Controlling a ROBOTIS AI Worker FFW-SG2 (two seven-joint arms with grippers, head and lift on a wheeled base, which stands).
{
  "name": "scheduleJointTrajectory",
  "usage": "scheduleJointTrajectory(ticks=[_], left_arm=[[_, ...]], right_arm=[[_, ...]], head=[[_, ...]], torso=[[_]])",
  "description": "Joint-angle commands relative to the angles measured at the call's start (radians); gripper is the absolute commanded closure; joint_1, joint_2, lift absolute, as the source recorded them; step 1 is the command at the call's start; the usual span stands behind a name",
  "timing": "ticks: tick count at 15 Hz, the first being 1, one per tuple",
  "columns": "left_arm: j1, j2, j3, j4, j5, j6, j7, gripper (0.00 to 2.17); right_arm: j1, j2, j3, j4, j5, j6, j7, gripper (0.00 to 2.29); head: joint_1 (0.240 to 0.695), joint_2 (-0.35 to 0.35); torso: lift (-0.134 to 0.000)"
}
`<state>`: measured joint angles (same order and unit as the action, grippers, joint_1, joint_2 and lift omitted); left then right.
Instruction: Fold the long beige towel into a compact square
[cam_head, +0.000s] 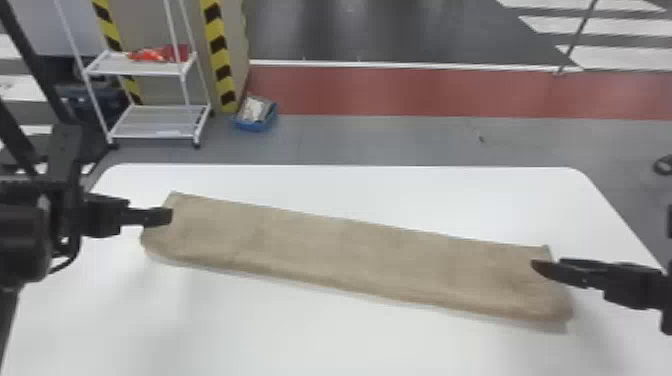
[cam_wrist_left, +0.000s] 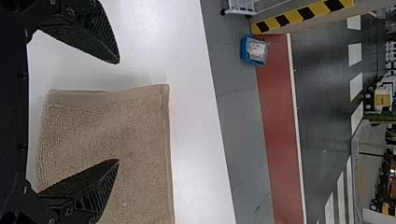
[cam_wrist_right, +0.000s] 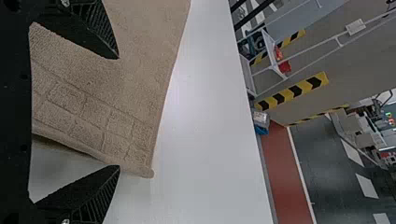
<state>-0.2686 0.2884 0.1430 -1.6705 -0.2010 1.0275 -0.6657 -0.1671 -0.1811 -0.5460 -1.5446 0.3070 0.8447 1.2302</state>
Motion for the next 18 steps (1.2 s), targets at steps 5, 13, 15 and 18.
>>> scheduleJointTrajectory(ticks=[5, 13, 15, 18], left_arm=[[0.0, 0.0, 0.0, -0.001, 0.0, 0.003, 0.0, 0.14], [0.005, -0.011, 0.006, -0.008, 0.002, 0.018, 0.002, 0.14], [-0.006, -0.014, 0.001, -0.001, 0.0, 0.015, 0.017, 0.14], [-0.049, -0.028, -0.008, 0.051, -0.002, 0.015, 0.032, 0.15]], right_arm=[[0.0, 0.0, -0.002, 0.0, 0.0, -0.002, 0.0, 0.03], [0.004, 0.0, -0.002, 0.0, -0.002, -0.011, 0.0, 0.03], [0.009, 0.0, -0.003, 0.0, -0.002, -0.011, 0.0, 0.03], [0.02, 0.0, -0.008, 0.0, -0.002, -0.014, 0.0, 0.03]], head=[[0.695, -0.029], [0.695, -0.035], [0.695, -0.033], [0.695, -0.032]], torso=[[-0.124], [-0.124], [-0.124], [-0.124]])
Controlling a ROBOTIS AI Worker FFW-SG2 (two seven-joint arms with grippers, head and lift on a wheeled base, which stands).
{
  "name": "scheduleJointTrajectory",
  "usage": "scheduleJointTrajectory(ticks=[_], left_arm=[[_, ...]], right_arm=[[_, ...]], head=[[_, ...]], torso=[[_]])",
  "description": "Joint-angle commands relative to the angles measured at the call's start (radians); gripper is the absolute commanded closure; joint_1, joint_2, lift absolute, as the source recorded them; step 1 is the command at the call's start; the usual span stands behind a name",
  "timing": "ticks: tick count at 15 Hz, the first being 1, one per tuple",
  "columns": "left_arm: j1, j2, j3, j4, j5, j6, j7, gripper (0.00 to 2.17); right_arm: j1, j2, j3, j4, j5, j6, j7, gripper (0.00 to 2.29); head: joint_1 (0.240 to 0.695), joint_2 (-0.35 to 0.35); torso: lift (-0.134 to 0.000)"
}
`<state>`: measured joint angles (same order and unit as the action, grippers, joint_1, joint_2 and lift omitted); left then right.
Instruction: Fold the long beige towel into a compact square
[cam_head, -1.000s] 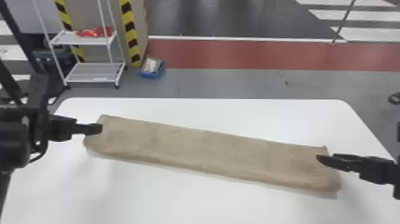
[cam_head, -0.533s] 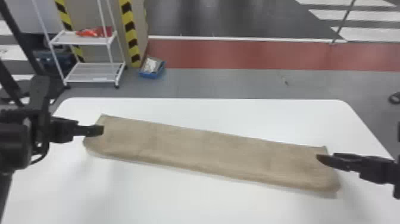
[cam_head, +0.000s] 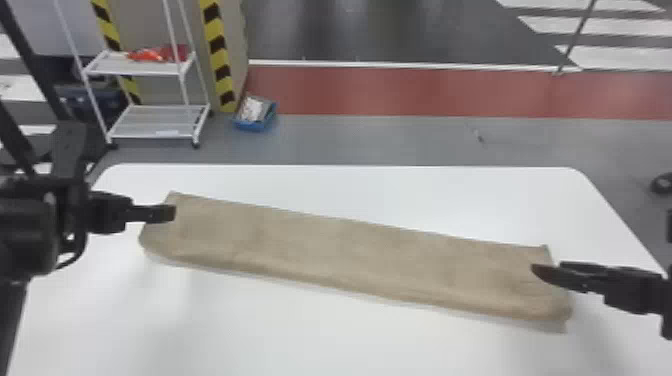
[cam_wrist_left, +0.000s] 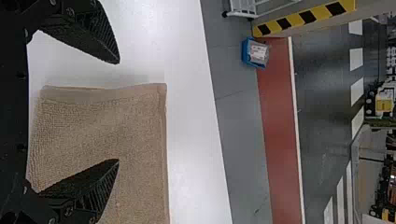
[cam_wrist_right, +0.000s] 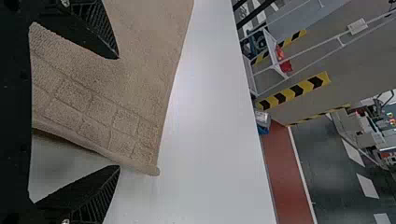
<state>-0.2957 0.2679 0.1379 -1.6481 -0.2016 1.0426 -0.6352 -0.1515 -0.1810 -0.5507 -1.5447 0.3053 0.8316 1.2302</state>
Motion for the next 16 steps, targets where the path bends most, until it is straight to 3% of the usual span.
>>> scheduleJointTrajectory(ticks=[1, 9, 16], left_arm=[[-0.042, -0.009, -0.006, 0.057, 0.001, 0.0, 0.003, 0.15], [-0.148, -0.01, -0.012, 0.304, 0.005, -0.083, 0.012, 0.2], [-0.169, -0.006, -0.012, 0.386, -0.004, -0.092, -0.001, 0.2]], right_arm=[[0.007, 0.0, -0.005, 0.0, -0.002, 0.002, 0.0, 0.03], [0.013, -0.005, -0.014, -0.002, -0.006, -0.007, 0.002, 0.03], [0.013, -0.009, -0.012, -0.002, -0.006, -0.007, 0.002, 0.03]], head=[[0.695, -0.034], [0.695, -0.04], [0.695, -0.036]], torso=[[-0.124], [-0.124], [-0.124]])
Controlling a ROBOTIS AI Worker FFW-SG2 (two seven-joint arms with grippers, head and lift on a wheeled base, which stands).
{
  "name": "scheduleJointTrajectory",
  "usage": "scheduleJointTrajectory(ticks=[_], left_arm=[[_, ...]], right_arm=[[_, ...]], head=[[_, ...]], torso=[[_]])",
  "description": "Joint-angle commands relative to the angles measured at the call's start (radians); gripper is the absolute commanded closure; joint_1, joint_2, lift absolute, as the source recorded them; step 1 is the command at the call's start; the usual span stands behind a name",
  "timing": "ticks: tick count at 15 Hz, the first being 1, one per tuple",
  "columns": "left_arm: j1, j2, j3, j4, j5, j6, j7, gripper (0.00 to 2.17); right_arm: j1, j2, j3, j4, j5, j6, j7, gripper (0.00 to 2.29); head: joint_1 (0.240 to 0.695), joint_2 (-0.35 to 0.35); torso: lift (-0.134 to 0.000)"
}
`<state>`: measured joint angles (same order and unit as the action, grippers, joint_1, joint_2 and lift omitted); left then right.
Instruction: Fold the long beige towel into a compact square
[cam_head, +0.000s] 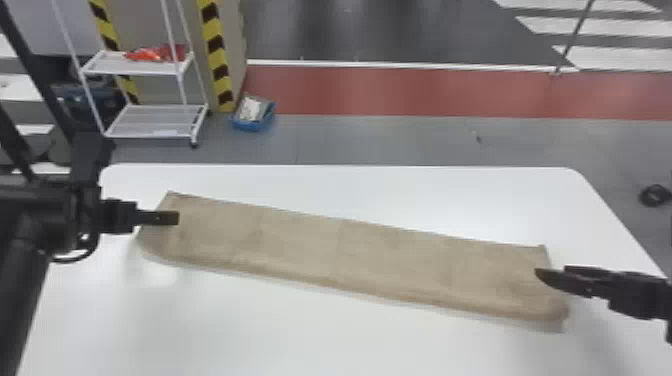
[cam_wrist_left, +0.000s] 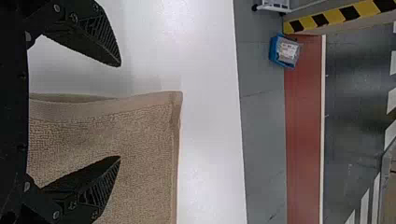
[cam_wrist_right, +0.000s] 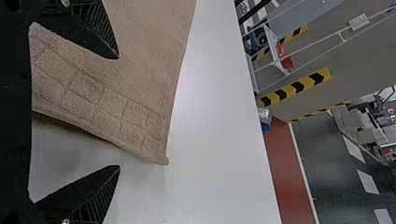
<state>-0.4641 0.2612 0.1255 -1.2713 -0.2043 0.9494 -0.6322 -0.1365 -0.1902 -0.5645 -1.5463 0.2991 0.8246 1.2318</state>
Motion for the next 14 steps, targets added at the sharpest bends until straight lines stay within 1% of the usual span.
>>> scheduleJointTrajectory(ticks=[1, 2, 3, 4, 6, 7, 8, 10, 11, 12, 13, 14], left_arm=[[-0.001, 0.001, 0.0, 0.01, -0.003, 0.001, -0.012, 0.21], [-0.001, 0.001, 0.0, 0.01, -0.001, 0.001, -0.037, 0.26], [-0.001, 0.001, 0.002, 0.01, 0.005, 0.004, -0.057, 0.37], [-0.001, 0.003, 0.002, 0.01, 0.003, 0.013, -0.066, 0.43], [-0.001, 0.003, 0.0, 0.009, 0.0, 0.029, -0.093, 0.46], [-0.001, 0.001, 0.0, 0.009, -0.003, 0.032, -0.106, 0.69], [-0.001, 0.001, 0.0, 0.009, -0.001, 0.035, -0.106, 0.8], [-0.002, 0.001, 0.0, 0.009, -0.004, 0.038, -0.121, 0.84], [-0.002, 0.0, 0.0, 0.009, -0.006, 0.044, -0.126, 1.25], [-0.002, 0.0, 0.0, 0.009, -0.006, 0.056, -0.113, 1.65], [-0.001, 0.0, 0.003, 0.009, -0.009, 0.068, -0.11, 1.78], [0.002, 0.003, 0.008, 0.003, -0.007, 0.078, -0.11, 1.78]], right_arm=[[-0.003, 0.0, 0.003, 0.0, 0.0, 0.0, 0.0, 0.03], [-0.003, 0.0, 0.005, 0.0, 0.0, 0.0, 0.0, 0.03], [-0.003, 0.0, 0.006, 0.0, 0.002, 0.0, 0.0, 0.03], [-0.005, 0.0, 0.006, 0.0, 0.002, 0.0, 0.0, 0.03], [-0.005, 0.0, 0.006, 0.002, 0.003, 0.0, 0.0, 0.03], [-0.005, 0.0, 0.005, 0.0, 0.003, 0.0, 0.0, 0.03], [-0.005, 0.0, 0.005, 0.002, 0.003, 0.0, 0.0, 0.03], [-0.006, 0.0, 0.002, 0.002, 0.0, -0.003, 0.0, 0.03], [-0.006, 0.0, 0.0, 0.002, -0.002, -0.003, 0.0, 0.03], [-0.006, -0.002, 0.0, 0.002, -0.002, -0.003, 0.0, 0.03], [-0.006, -0.002, 0.0, 0.002, -0.002, -0.003, 0.0, 0.03], [-0.006, -0.002, 0.0, 0.002, -0.002, -0.003, 0.0, 0.03]], head=[[0.695, -0.035], [0.695, -0.035], [0.695, -0.035], [0.695, -0.04], [0.695, -0.045], [0.695, -0.047], [0.695, -0.049], [0.695, -0.053], [0.695, -0.055], [0.695, -0.057], [0.695, -0.058], [0.695, -0.057]], torso=[[-0.124], [-0.124], [-0.124], [-0.124], [-0.124], [-0.124], [-0.124], [-0.124], [-0.124], [-0.124], [-0.124], [-0.124]])
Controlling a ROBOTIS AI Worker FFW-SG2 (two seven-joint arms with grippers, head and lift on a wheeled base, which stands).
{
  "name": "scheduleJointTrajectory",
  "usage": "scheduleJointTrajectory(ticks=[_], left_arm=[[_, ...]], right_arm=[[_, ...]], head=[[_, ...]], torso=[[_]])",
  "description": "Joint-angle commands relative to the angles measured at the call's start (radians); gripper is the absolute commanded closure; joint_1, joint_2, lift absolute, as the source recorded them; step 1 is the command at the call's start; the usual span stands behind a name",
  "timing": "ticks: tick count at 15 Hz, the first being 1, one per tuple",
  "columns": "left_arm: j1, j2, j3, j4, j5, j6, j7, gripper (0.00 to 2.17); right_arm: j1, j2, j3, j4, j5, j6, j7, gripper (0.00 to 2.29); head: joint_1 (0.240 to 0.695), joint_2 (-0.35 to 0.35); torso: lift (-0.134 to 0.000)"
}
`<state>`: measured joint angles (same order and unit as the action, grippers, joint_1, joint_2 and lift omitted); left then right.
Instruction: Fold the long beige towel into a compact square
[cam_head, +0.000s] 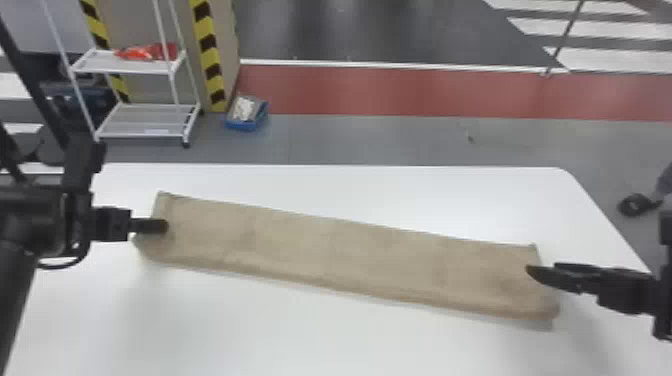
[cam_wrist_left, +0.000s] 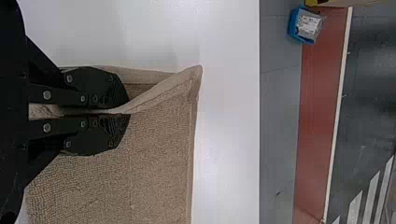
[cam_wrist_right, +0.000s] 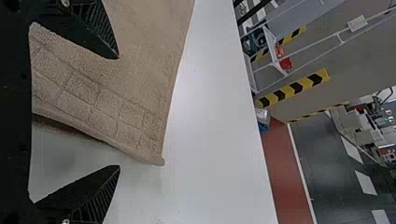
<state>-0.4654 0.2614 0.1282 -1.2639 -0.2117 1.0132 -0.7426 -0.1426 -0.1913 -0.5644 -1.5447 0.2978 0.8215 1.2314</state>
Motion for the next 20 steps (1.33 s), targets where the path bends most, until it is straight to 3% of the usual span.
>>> scheduleJointTrajectory(ticks=[1, 2, 3, 10, 11, 13, 15, 18, 20], left_arm=[[0.005, 0.006, 0.022, -0.014, 0.006, 0.02, -0.006, 1.79], [0.011, 0.01, 0.031, -0.046, 0.014, 0.035, -0.014, 1.79], [0.025, 0.013, 0.051, -0.077, 0.011, 0.051, -0.021, 1.94], [0.126, 0.088, 0.192, -0.269, 0.014, 0.146, -0.106, 1.95], [0.126, 0.108, 0.205, -0.272, 0.015, 0.17, -0.106, 1.95], [0.136, 0.113, 0.212, -0.362, 0.034, 0.311, -0.106, 1.95], [0.165, 0.073, 0.195, -0.548, 0.058, 0.558, -0.103, 1.95], [0.177, -0.028, 0.08, -0.795, 0.058, 0.558, -0.063, 1.95], [0.163, -0.083, -0.007, -0.878, 0.055, 0.558, -0.011, 1.95]], right_arm=[[-0.002, 0.0, 0.0, 0.002, 0.001, 0.0, -0.001, 0.03], [0.0, 0.0, 0.0, 0.006, 0.001, -0.009, -0.001, 0.03], [0.0, 0.0, 0.0, 0.009, 0.001, -0.012, -0.001, 0.03], [0.0, 0.0, 0.0, 0.014, 0.001, -0.024, -0.001, 0.03], [-0.002, 0.0, 0.0, 0.014, 0.001, -0.024, -0.001, 0.03], [-0.003, 0.0, 0.0, 0.014, -0.002, -0.031, -0.001, 0.03], [-0.003, 0.0, -0.003, 0.014, -0.008, -0.034, -0.001, 0.03], [0.001, 0.0, -0.006, 0.012, -0.011, -0.031, -0.001, 0.03], [0.008, 0.0, -0.008, 0.008, -0.012, -0.028, 0.0, 0.03]], head=[[0.695, -0.056], [0.695, -0.055], [0.695, -0.051], [0.695, -0.005], [0.695, 0.005], [0.695, 0.039], [0.695, 0.049], [0.695, -0.017], [0.695, -0.075]], torso=[[-0.124], [-0.124], [-0.124], [-0.124], [-0.124], [-0.124], [-0.124], [-0.124], [-0.124]])
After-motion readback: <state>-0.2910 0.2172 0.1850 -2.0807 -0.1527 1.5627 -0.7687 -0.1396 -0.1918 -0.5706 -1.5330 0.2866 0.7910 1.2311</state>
